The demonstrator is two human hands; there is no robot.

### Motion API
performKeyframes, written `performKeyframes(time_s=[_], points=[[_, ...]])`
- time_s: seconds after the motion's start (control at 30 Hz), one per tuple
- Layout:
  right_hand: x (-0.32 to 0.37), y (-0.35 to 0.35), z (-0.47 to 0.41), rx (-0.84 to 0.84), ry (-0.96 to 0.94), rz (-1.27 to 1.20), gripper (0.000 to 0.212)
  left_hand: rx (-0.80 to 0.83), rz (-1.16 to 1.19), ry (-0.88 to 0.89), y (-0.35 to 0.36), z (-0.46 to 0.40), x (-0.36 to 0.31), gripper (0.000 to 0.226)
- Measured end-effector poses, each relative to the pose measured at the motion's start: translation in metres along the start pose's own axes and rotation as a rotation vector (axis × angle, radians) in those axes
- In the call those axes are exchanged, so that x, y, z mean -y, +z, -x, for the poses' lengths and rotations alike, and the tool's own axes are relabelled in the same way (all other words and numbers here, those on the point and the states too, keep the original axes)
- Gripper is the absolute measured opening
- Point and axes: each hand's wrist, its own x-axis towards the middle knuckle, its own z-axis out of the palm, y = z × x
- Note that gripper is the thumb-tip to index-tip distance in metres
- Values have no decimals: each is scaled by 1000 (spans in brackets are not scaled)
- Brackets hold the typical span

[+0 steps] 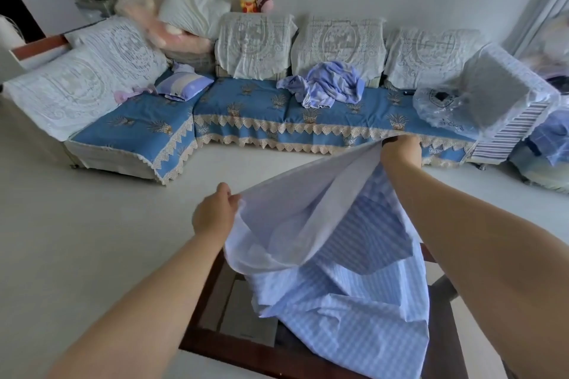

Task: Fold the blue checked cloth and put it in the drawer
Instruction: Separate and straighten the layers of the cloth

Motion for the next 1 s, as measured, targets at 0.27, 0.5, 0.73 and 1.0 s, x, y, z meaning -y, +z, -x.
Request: performKeyframes(time_s=[0.27, 0.5, 0.73, 1.0], points=[[19, 12, 7, 71, -82, 52, 22, 298, 120, -198, 2, -28, 56, 31], [40, 35, 14, 126, -189, 64, 18, 144, 288, -519, 11, -13, 73, 43], [41, 44, 1, 103, -93, -18, 24, 421, 1009, -623, -24, -38, 62, 35], [52, 55, 1, 105, -28, -168, 20, 572, 684, -844, 8, -2, 64, 49]])
